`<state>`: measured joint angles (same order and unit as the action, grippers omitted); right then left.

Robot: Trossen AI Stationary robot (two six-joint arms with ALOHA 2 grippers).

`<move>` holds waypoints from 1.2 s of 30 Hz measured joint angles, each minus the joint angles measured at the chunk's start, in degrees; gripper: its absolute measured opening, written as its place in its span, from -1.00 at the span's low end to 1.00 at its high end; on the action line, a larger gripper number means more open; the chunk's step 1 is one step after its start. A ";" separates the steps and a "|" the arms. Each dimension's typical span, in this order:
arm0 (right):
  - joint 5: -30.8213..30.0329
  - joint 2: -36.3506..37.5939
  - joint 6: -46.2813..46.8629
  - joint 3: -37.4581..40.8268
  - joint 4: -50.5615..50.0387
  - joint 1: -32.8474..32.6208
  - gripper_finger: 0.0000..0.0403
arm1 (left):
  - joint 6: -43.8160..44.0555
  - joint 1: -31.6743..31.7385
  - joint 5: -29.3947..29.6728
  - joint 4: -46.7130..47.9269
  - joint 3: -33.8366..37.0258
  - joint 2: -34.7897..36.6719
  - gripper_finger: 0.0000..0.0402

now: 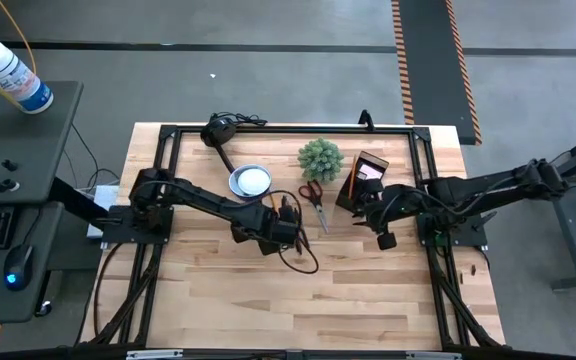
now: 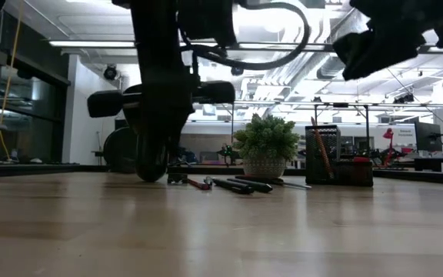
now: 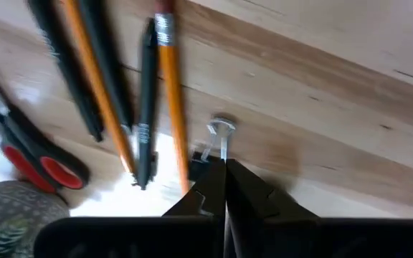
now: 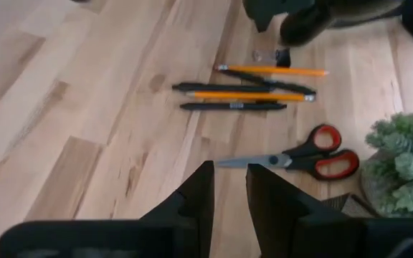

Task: Pick and place office supplies into organizer
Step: Put the black binder clip into the desk organizer

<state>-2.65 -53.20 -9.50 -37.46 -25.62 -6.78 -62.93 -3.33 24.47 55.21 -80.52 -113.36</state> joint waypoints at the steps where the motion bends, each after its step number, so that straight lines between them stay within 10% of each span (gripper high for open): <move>1: -0.30 -0.21 0.42 0.43 0.35 0.00 -0.63 | -0.07 0.00 0.03 0.05 -0.16 -0.20 -0.99; 21: -4.03 -0.40 9.10 13.30 25.11 0.02 -0.63 | -3.39 3.37 0.31 -3.27 -0.12 -1.16 -0.37; 36: -3.44 -0.40 7.59 13.27 26.77 0.02 -0.63 | -4.31 3.69 -0.22 -2.74 -0.12 -4.71 -0.47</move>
<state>-6.09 -53.60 -1.91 -24.19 1.15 -6.76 -67.24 0.36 24.24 52.48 -80.64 -118.06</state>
